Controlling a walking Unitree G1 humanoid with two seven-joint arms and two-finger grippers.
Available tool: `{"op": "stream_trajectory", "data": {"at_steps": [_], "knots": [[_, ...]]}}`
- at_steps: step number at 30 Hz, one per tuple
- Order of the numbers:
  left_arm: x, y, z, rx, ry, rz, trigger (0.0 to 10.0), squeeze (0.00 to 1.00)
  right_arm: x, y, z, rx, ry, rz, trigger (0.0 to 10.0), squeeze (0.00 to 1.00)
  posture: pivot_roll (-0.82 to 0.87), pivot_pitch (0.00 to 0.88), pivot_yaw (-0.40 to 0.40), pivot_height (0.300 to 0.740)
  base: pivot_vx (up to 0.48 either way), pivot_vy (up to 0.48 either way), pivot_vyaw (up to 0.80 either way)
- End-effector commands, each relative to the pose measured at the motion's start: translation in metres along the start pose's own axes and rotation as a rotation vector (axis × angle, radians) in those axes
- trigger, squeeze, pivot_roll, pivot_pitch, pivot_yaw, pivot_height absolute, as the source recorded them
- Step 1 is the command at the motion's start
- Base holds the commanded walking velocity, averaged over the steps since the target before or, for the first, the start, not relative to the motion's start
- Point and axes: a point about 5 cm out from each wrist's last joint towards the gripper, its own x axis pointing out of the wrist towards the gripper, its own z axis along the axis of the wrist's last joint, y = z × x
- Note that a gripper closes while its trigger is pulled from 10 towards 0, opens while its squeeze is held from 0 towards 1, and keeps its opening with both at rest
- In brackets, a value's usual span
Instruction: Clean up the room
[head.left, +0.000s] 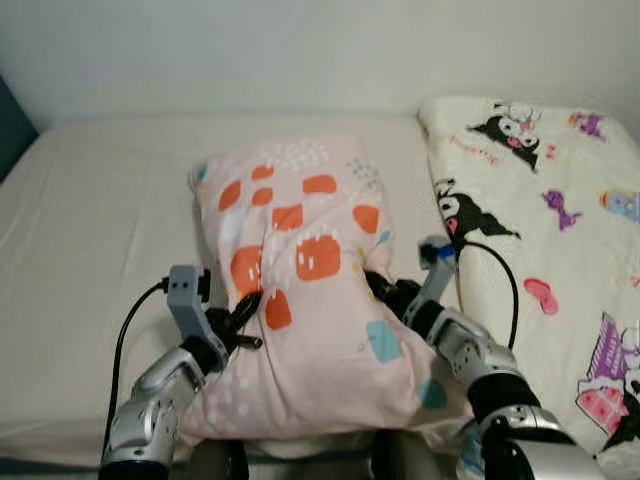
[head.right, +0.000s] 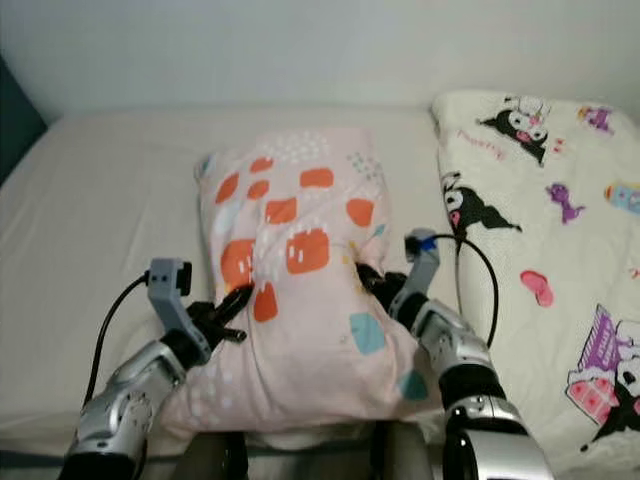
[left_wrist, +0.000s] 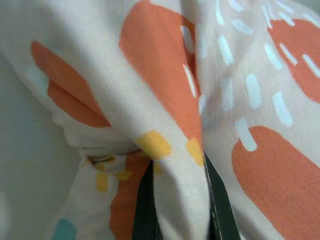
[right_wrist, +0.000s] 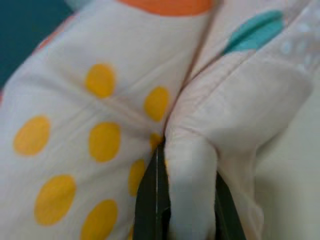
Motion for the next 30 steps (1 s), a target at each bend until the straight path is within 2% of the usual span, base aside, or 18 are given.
{"op": "stream_trajectory", "data": {"at_steps": [1, 3, 5, 6, 8, 11, 14, 19, 21, 30], "knots": [[0.008, -0.021, 0.000, 0.008, -0.022, -0.061, 10.0, 0.00, 0.010, 0.021, 0.000, -0.078, -0.026, 0.062, 10.0, 0.00, 0.03, 0.148, -0.031, 0.599, 0.000, 0.000, 0.00], [0.010, -0.023, 0.001, 0.039, -0.030, -0.024, 10.0, 0.00, 0.009, 0.032, -0.001, -0.156, -0.056, 0.042, 10.0, 0.00, 0.03, 0.133, -0.026, 0.599, 0.000, 0.000, 0.00], [0.011, -0.023, 0.001, 0.045, -0.030, -0.009, 10.0, 0.00, 0.009, 0.035, -0.003, -0.171, -0.055, 0.038, 10.0, 0.00, 0.03, 0.133, -0.026, 0.599, 0.000, 0.000, 0.00], [0.012, -0.022, 0.002, 0.082, -0.032, 0.016, 10.0, 0.00, 0.008, 0.037, -0.003, -0.199, -0.065, 0.024, 10.0, 0.00, 0.02, 0.125, -0.026, 0.599, 0.000, 0.000, 0.00], [0.012, -0.022, 0.002, 0.082, -0.032, 0.016, 10.0, 0.00, 0.008, 0.037, -0.003, -0.199, -0.065, 0.024, 10.0, 0.00, 0.02, 0.125, -0.026, 0.599, 0.000, 0.000, 0.00], [0.012, -0.021, 0.002, 0.157, -0.044, 0.061, 10.0, 0.00, 0.002, 0.037, -0.002, -0.251, -0.112, -0.027, 10.0, 0.00, 0.02, 0.117, -0.028, 0.599, 0.000, 0.000, 0.00], [0.011, -0.022, 0.003, 0.190, -0.063, 0.058, 10.0, 0.00, -0.002, 0.036, -0.002, -0.260, -0.131, -0.046, 10.0, 0.00, 0.02, 0.113, -0.029, 0.599, 0.000, 0.000, 0.00], [0.009, -0.023, 0.005, 0.189, -0.091, 0.065, 10.0, 0.00, -0.006, 0.037, -0.004, -0.245, -0.152, -0.054, 10.0, 0.00, 0.02, 0.108, -0.027, 0.614, 0.000, 0.000, 0.00], [0.007, -0.024, 0.007, 0.165, -0.115, 0.072, 10.0, 0.00, -0.009, 0.040, -0.005, -0.255, -0.157, -0.068, 10.0, 0.00, 0.02, 0.105, -0.025, 0.629, 0.000, 0.000, 0.00], [0.003, -0.022, 0.003, 0.194, -0.108, 0.091, 10.0, 0.00, -0.011, 0.041, -0.005, -0.276, -0.158, -0.075, 10.0, 0.00, 0.02, 0.106, -0.027, 0.664, 0.000, 0.000, 0.00]]}}
